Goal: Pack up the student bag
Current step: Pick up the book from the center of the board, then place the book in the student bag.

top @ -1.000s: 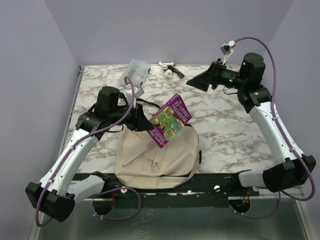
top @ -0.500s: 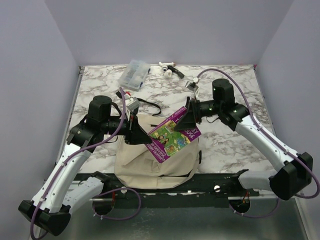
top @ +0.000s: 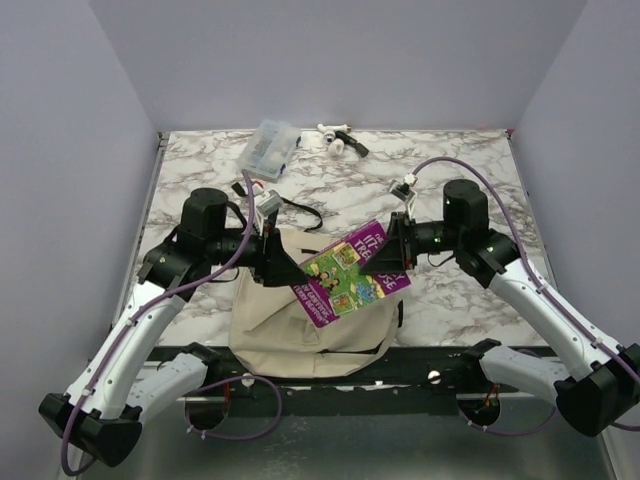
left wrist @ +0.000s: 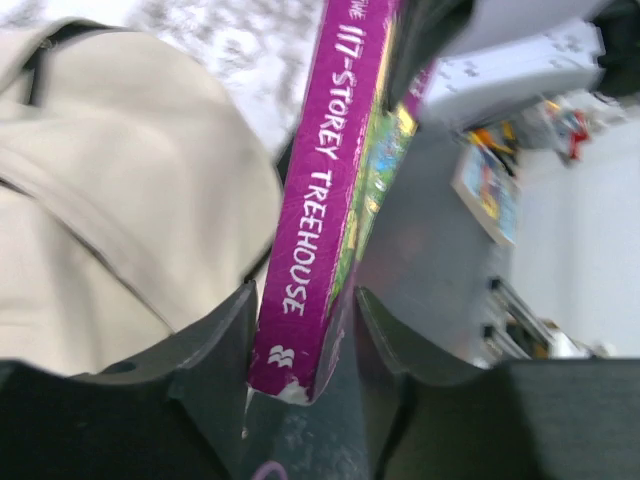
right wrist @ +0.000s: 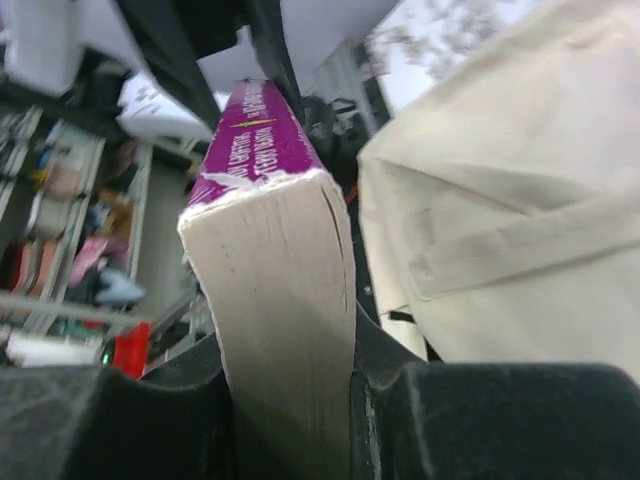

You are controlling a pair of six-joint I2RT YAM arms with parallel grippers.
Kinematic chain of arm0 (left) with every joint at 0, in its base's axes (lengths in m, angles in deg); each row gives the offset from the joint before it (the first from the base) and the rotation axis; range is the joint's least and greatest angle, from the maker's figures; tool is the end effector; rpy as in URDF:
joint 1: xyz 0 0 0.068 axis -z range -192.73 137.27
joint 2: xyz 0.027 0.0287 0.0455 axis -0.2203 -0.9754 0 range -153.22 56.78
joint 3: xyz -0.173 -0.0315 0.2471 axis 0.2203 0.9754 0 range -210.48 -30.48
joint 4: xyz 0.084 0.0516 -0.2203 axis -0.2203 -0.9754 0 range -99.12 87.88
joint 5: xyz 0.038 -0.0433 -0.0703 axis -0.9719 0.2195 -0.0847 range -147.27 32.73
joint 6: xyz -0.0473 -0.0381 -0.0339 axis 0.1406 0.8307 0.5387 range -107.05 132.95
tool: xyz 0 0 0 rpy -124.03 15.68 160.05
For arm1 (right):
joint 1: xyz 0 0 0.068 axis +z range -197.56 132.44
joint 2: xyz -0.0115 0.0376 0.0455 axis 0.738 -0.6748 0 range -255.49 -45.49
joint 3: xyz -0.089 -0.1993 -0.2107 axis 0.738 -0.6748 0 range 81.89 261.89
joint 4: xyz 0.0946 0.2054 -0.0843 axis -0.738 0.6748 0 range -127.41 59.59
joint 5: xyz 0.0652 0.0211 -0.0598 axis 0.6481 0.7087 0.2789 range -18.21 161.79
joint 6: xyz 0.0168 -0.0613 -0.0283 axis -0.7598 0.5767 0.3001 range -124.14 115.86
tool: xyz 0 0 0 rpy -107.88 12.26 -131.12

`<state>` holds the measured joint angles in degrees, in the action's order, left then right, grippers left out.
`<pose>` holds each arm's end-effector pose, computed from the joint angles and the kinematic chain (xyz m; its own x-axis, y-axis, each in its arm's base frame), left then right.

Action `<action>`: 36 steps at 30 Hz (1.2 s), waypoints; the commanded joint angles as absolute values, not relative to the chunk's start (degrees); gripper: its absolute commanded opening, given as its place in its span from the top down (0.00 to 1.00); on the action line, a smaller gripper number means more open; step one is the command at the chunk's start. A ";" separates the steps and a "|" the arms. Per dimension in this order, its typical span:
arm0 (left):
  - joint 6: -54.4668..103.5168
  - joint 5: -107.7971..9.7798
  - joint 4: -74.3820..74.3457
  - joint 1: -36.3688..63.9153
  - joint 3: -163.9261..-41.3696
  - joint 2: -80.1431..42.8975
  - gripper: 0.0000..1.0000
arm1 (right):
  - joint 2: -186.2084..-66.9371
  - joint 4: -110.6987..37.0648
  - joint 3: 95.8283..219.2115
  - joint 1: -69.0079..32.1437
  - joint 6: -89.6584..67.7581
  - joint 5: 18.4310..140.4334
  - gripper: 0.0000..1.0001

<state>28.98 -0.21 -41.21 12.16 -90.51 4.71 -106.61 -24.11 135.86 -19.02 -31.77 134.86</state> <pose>0.1080 -0.1024 0.3826 -0.6940 0.1563 -0.7028 0.7166 0.2437 -0.6535 0.1514 0.1398 0.3692 -0.7126 -0.1484 -0.6857 -0.6995 0.0763 0.7105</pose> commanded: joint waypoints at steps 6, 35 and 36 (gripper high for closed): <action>44.92 -35.53 -34.20 15.66 -87.76 3.19 0.35 | -99.48 -0.87 143.41 -18.65 -39.51 62.73 1.00; 46.35 -70.38 -37.52 52.95 -116.09 -48.67 0.35 | -77.56 14.85 148.55 -18.64 -37.90 38.08 1.00; 46.26 -71.02 -37.94 53.00 -116.06 -48.75 0.38 | -77.56 15.55 148.53 -18.69 -37.91 38.58 1.00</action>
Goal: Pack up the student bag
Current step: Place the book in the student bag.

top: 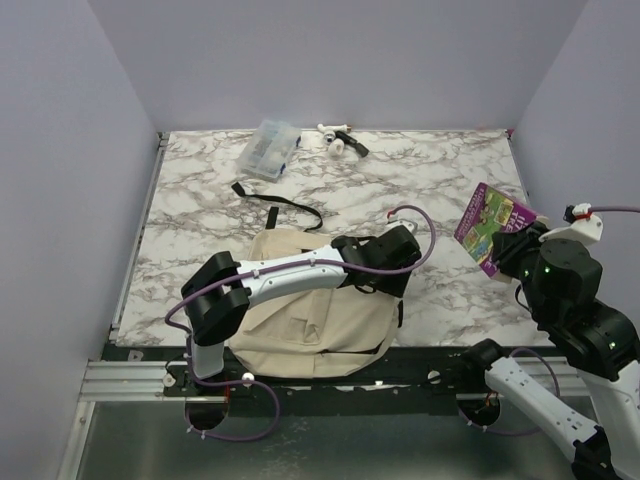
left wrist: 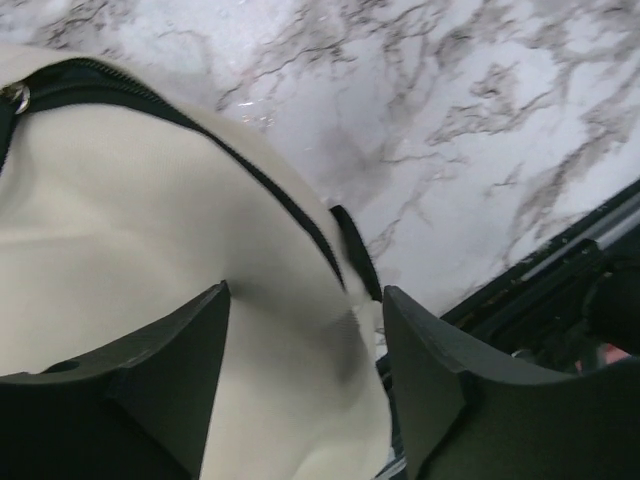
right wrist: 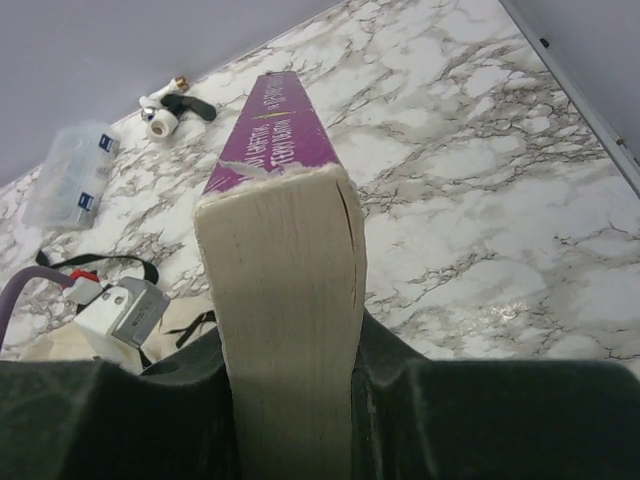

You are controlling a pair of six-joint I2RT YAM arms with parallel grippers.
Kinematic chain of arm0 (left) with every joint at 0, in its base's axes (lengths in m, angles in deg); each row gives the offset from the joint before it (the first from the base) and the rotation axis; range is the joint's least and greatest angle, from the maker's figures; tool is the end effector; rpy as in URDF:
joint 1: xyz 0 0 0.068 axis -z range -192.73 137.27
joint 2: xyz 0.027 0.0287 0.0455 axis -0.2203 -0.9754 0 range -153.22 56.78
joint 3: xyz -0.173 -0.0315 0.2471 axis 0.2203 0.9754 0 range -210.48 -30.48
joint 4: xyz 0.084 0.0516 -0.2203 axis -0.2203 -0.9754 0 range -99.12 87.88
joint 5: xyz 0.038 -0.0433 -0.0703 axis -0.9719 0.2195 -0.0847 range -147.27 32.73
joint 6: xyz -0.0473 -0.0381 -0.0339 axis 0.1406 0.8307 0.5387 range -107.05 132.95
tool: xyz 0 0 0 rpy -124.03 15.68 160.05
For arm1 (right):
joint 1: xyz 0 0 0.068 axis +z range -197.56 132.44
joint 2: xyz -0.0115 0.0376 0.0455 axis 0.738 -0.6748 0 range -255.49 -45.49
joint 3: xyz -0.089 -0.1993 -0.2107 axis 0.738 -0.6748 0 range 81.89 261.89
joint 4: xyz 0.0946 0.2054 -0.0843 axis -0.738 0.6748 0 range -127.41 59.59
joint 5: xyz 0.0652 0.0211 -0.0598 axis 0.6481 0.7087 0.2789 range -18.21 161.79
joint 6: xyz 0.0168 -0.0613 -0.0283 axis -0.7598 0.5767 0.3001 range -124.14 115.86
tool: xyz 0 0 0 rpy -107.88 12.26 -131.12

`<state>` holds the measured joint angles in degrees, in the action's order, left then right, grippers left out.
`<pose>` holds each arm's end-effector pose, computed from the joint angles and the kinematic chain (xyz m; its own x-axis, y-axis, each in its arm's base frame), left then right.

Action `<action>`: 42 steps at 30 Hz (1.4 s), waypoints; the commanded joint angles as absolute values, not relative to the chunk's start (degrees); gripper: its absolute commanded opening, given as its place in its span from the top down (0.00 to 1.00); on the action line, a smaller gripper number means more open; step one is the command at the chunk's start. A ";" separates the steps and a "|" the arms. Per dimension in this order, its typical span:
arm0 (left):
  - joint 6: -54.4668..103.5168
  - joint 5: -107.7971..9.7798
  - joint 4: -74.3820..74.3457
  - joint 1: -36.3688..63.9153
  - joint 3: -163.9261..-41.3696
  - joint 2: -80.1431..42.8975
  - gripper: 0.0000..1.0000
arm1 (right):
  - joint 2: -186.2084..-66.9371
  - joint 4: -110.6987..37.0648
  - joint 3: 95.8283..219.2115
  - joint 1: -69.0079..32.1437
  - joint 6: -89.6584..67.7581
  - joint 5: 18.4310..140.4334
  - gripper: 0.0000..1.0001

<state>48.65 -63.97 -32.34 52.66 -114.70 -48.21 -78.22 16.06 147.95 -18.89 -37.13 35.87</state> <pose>0.1762 -0.3686 0.2745 -0.7720 0.2932 -0.5640 0.5194 0.8024 -0.2937 0.0491 -0.0110 0.4049 -0.2018 0.3923 -0.8974 0.2440 0.9075 0.3419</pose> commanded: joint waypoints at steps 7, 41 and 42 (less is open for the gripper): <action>44.04 -70.26 -38.86 52.80 -115.59 -47.94 0.85 | -78.22 19.47 147.98 -18.65 -37.89 42.82 1.00; 35.62 -44.97 -32.96 39.28 -101.70 -8.88 1.00 | -87.05 -19.80 119.09 -18.65 -62.25 107.19 1.00; 35.84 -44.46 -32.97 39.16 -101.95 -8.85 1.00 | -87.67 -22.66 118.25 -18.64 -63.40 107.86 1.00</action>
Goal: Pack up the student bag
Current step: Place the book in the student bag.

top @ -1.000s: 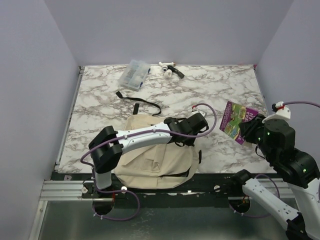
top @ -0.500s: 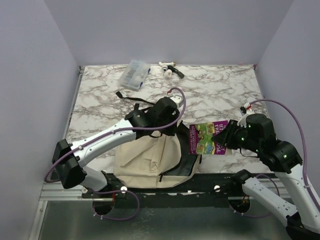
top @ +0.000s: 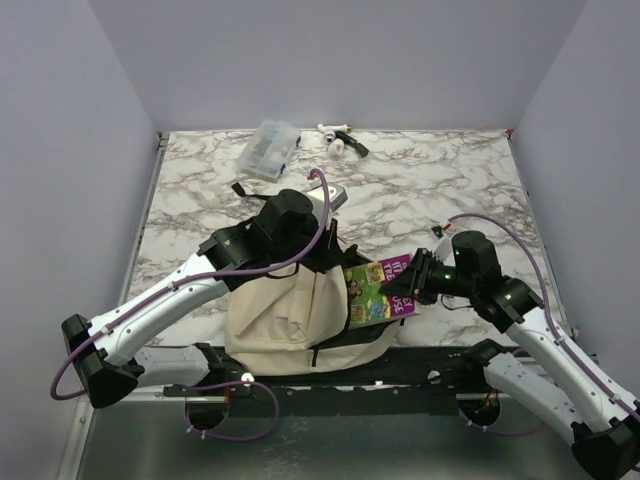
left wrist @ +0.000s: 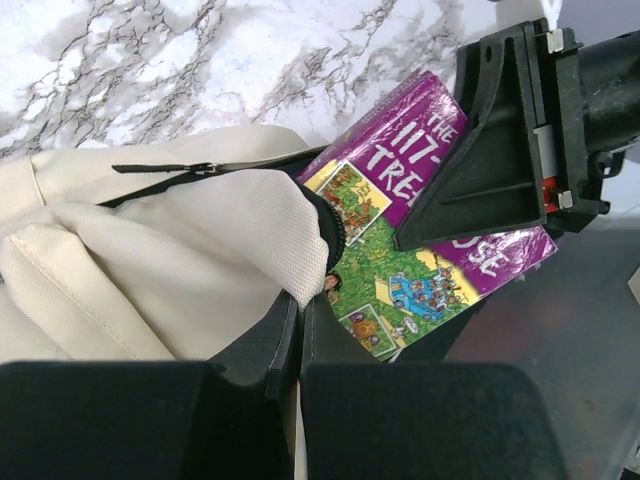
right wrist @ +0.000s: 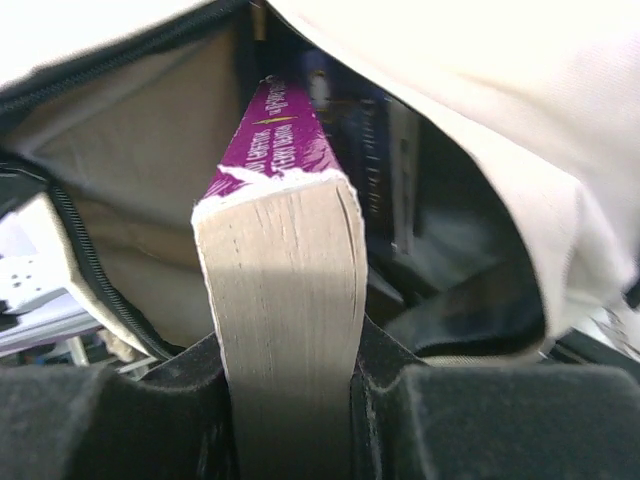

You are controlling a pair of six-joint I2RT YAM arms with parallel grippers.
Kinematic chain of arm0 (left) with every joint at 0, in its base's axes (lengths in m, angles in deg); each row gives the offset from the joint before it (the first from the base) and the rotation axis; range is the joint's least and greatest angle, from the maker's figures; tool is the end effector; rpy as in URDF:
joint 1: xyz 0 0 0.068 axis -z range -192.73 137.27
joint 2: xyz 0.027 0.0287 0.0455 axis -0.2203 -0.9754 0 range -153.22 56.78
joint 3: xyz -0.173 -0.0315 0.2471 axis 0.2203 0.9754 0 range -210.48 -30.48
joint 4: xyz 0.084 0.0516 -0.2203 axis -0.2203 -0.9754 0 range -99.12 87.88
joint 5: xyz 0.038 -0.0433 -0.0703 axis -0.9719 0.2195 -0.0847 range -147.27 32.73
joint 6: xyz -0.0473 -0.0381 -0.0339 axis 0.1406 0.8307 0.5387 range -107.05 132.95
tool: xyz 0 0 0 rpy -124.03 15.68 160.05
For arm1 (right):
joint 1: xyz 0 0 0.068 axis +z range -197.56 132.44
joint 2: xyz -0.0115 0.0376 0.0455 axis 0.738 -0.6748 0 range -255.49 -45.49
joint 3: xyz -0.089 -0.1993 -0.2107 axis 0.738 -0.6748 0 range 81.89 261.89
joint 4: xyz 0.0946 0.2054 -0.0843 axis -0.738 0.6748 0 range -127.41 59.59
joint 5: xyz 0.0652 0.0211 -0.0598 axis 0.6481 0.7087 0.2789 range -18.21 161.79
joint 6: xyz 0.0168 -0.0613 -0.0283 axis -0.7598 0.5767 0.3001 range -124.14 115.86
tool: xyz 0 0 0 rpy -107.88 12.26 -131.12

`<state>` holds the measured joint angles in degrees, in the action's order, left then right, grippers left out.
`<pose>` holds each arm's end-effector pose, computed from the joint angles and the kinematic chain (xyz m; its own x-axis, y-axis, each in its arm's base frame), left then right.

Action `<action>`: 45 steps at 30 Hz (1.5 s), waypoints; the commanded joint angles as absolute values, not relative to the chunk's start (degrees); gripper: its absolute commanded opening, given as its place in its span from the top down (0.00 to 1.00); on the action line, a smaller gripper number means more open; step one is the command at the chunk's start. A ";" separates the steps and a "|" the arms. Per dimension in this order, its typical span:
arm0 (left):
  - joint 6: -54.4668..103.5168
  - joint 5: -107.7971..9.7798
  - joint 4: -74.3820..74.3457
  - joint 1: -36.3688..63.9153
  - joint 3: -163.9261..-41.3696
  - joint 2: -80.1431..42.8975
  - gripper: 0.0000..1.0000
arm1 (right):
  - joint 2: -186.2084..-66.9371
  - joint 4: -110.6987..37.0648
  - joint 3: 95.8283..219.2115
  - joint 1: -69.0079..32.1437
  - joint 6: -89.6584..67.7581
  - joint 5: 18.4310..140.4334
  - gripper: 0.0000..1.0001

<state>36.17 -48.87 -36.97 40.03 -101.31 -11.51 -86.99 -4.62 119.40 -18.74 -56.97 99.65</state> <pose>0.1394 -0.1969 0.3883 -0.6374 0.1936 -0.7458 0.6647 0.6277 -0.4051 0.0969 0.0835 0.2794 -0.9178 0.2991 -0.2609 -0.0376 0.5890 0.8073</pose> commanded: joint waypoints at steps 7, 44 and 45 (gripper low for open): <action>38.03 -43.15 -32.27 39.06 -102.87 -8.68 1.00 | -96.32 -43.05 110.48 -15.05 -71.03 102.10 1.00; 44.55 -37.66 -23.02 38.31 -91.34 -12.03 0.98 | -118.36 -43.07 114.47 2.54 -62.58 82.97 0.72; 44.86 -37.21 -22.34 38.28 -90.59 -11.83 0.95 | -115.61 -37.04 114.74 2.47 -60.14 79.16 0.64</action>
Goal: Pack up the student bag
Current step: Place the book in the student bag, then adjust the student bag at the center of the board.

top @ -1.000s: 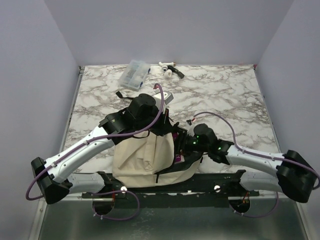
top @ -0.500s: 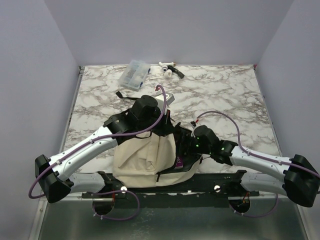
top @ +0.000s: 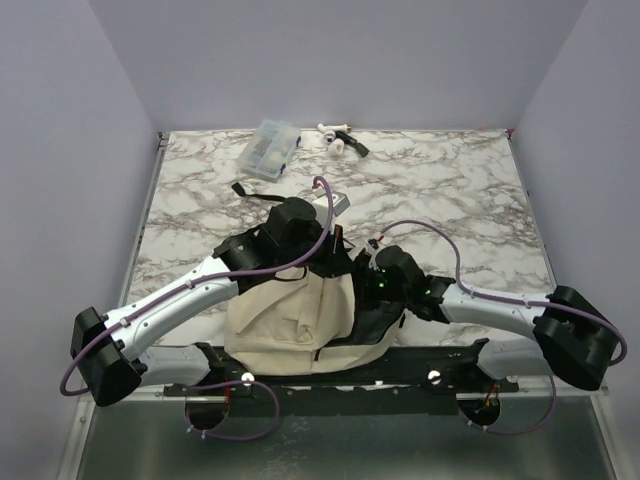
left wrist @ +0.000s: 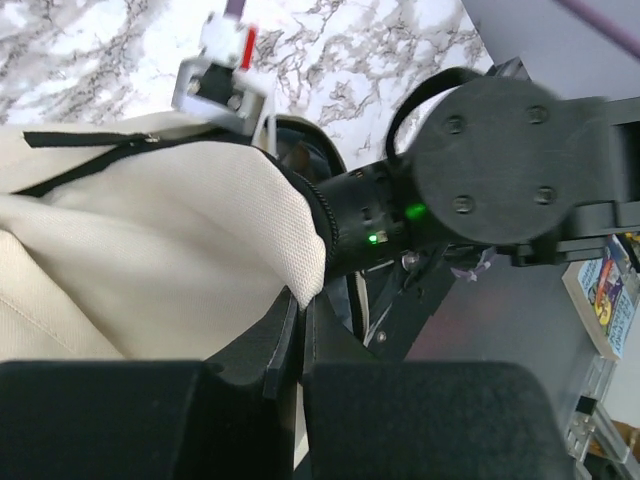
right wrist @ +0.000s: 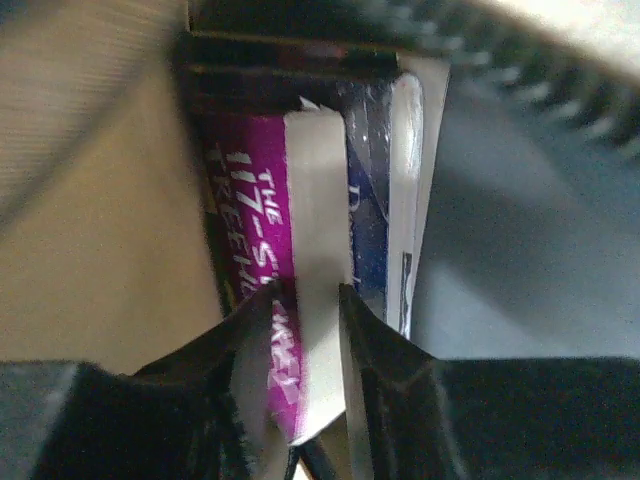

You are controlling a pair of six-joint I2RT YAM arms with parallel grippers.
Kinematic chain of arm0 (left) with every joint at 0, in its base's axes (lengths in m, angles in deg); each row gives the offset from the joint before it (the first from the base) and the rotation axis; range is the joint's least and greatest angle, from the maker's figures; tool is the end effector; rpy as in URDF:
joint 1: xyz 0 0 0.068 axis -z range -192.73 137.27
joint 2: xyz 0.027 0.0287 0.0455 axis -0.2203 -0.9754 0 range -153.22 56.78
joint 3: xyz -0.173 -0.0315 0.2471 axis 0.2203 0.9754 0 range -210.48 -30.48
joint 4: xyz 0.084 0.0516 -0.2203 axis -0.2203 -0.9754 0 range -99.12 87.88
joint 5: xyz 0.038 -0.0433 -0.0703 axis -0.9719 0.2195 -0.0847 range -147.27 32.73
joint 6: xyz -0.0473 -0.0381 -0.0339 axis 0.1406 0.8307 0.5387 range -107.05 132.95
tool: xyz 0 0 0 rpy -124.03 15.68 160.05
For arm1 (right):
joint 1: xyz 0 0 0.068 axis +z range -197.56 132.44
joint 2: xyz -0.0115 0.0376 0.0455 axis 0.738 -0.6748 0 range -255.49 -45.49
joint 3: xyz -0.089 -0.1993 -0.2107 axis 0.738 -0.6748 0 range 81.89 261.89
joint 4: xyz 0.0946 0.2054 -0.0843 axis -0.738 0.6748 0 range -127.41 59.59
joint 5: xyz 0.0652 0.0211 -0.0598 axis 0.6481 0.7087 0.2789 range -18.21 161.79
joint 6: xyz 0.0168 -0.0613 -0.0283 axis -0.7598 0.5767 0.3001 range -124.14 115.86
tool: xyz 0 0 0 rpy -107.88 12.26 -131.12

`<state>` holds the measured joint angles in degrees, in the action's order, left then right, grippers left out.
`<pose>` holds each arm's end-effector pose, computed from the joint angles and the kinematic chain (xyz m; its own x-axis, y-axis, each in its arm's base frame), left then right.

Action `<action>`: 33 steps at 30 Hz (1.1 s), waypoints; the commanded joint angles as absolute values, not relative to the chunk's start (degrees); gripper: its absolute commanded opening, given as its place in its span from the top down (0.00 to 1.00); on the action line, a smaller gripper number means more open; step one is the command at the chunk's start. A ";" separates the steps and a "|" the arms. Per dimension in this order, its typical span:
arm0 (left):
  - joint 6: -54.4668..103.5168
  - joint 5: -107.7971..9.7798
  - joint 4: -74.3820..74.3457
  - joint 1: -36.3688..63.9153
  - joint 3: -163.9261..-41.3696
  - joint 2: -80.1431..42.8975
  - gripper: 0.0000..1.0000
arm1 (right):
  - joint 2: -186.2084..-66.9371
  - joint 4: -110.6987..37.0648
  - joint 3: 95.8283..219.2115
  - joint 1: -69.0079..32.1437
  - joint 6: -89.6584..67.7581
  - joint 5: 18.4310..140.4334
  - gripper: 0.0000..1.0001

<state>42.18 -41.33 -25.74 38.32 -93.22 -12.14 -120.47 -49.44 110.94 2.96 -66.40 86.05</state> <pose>0.1475 -0.2071 0.3609 -0.7111 0.1325 -0.6905 0.6306 0.5546 -0.5430 0.1475 0.2010 0.2083 -0.9422 0.2054 -0.2647 -0.0948 0.5944 0.7986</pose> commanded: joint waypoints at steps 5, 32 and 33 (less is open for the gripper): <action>46.20 -36.03 -19.44 38.17 -87.75 -10.67 0.86 | -100.96 -18.32 116.20 1.35 -52.37 68.10 0.46; 72.40 -39.05 -4.95 36.24 -49.47 7.01 0.29 | -104.88 -25.04 110.39 -16.21 -45.65 73.04 0.63; 71.92 -40.25 -4.83 35.12 -49.67 5.90 0.30 | -104.26 -26.42 109.34 -16.25 -46.51 73.73 0.68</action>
